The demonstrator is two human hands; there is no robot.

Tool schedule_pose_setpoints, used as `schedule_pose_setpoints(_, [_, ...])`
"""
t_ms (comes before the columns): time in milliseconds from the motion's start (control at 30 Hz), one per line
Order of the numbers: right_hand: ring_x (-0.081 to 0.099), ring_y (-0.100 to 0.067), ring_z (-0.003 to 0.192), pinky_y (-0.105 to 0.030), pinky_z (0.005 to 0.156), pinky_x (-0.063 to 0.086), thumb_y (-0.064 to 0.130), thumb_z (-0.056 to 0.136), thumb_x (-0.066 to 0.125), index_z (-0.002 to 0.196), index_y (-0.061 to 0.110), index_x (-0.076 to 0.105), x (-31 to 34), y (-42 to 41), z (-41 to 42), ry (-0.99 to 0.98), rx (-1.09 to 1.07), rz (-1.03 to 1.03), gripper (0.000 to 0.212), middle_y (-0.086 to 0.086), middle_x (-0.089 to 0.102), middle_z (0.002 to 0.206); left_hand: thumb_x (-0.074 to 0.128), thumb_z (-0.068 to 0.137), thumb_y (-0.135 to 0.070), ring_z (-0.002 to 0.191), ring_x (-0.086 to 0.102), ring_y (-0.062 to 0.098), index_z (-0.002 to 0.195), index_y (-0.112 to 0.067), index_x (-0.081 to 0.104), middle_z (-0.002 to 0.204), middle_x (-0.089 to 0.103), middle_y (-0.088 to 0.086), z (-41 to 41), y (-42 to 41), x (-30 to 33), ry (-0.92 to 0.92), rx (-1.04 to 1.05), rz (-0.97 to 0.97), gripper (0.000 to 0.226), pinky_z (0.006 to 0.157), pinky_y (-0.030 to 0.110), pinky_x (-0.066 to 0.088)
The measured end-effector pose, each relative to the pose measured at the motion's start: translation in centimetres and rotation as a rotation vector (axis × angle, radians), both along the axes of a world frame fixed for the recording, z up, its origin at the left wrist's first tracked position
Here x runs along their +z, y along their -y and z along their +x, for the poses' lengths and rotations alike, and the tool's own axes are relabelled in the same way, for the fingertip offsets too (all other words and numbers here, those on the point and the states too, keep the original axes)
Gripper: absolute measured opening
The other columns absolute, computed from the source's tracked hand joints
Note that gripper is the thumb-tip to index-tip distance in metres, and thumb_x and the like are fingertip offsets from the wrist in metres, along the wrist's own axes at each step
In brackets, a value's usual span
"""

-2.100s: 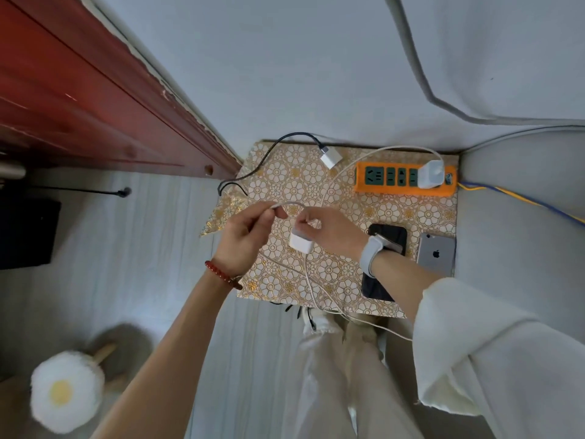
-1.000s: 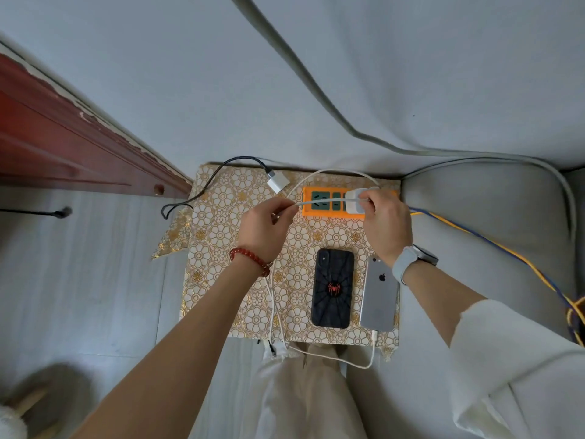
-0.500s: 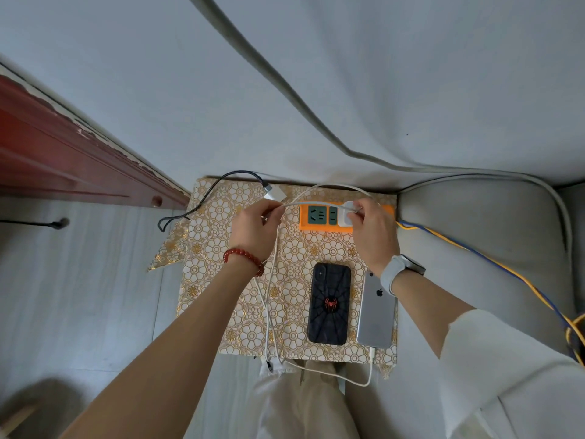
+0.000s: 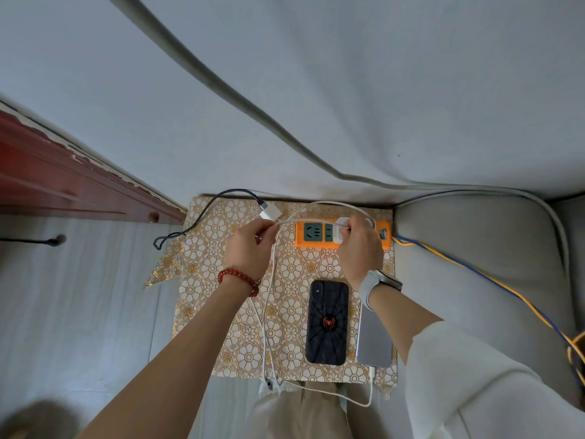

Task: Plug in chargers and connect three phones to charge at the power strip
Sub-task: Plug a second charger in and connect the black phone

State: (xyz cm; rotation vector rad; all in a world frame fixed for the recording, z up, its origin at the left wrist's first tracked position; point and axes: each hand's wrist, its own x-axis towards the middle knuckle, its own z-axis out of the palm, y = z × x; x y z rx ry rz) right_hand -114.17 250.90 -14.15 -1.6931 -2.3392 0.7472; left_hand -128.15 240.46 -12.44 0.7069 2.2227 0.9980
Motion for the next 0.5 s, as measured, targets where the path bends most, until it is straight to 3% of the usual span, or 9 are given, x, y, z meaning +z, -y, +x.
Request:
schedule_pose_setpoints(100, [0.061, -0.036, 0.088, -0.036, 0.057, 0.047, 0.002, 0.088, 0.049, 0.093, 0.001, 0.053, 0.0, 0.0, 0.0, 0.023, 0.014, -0.024, 0.006, -0.019, 0.062, 0.1, 0.055, 0.088, -0.021, 0.06, 0.054, 0.007, 0.089, -0.012, 0.067, 0.064, 0.057, -0.011, 0.0, 0.4, 0.2, 0.012, -0.012, -0.018, 0.015, 0.055, 0.02, 0.045])
schedule_pose_setpoints(233, [0.06, -0.035, 0.085, -0.032, 0.06, 0.04, 0.003, 0.09, 0.047, 0.093, -0.001, 0.055, 0.2, -0.4, 0.3, -0.03, 0.023, -0.05, 0.009, -0.02, 0.062, 0.095, 0.053, 0.087, -0.029, 0.068, 0.055, 0.006, 0.093, -0.014, 0.065, 0.071, 0.06, -0.01, 0.2, 1.2, 0.3, 0.054, -0.053, -0.075, 0.019, 0.057, 0.017, 0.042])
schedule_pose_setpoints(400, [0.059, -0.026, 0.092, -0.027, 0.076, 0.044, 0.007, 0.092, 0.045, 0.122, 0.002, 0.05, 0.4, 3.0, 2.9, -0.265, -0.048, -0.195, 0.031, -0.016, 0.063, 0.104, 0.056, 0.086, -0.032, 0.088, 0.054, 0.009, 0.098, -0.016, 0.063, 0.09, 0.06, -0.007, 1.3, 4.5, -1.0, 0.145, -0.122, -0.165, 0.021, 0.078, 0.024, 0.044])
schedule_pose_setpoints(500, [0.06, -0.024, 0.1, -0.03, 0.086, 0.048, 0.01, 0.094, 0.042, 0.126, 0.006, 0.046, -0.2, 6.8, 5.3, -0.259, -0.106, -0.37, 0.032, -0.013, 0.062, 0.109, 0.054, 0.087, -0.02, 0.099, 0.054, 0.017, 0.103, -0.01, 0.058, 0.107, 0.062, 0.005, 1.6, 6.7, -2.0, 0.194, -0.139, -0.243, 0.02, 0.087, 0.032, 0.044])
